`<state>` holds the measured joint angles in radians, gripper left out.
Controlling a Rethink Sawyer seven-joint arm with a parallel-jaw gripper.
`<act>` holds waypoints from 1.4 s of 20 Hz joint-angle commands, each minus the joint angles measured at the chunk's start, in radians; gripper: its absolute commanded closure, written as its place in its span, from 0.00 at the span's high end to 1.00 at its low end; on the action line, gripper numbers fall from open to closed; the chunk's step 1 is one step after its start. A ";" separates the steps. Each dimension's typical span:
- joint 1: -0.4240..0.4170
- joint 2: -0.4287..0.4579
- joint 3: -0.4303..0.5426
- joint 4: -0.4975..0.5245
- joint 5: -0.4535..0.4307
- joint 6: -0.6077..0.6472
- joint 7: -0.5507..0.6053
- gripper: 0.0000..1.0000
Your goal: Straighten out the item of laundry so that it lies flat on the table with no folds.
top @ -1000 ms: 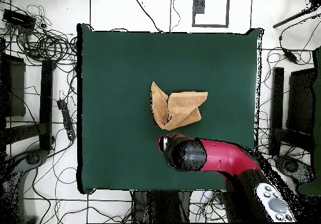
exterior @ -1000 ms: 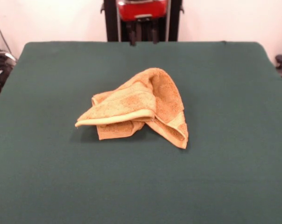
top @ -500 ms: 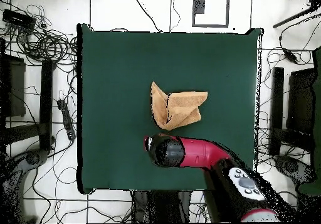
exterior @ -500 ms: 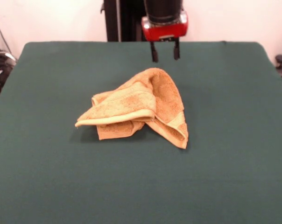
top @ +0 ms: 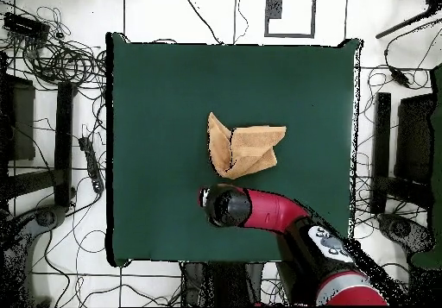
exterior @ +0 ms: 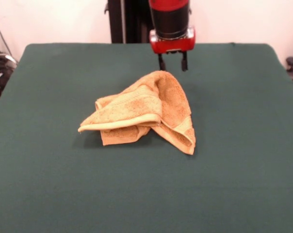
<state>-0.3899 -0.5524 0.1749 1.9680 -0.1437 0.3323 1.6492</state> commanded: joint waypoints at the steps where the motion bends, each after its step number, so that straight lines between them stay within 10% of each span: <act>1: 0.022 0.015 -0.013 -0.120 0.088 0.006 0.211 1.00; 7: 0.014 0.034 -0.023 -0.134 0.069 0.027 0.165 1.00; 15: 0.020 -0.061 -0.040 0.189 -0.021 -0.144 0.202 1.00; 28: 0.024 -0.127 -0.062 0.376 -0.069 -0.303 0.201 1.00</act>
<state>-0.3962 -0.6982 0.1131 2.2452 -0.1840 0.1412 1.6492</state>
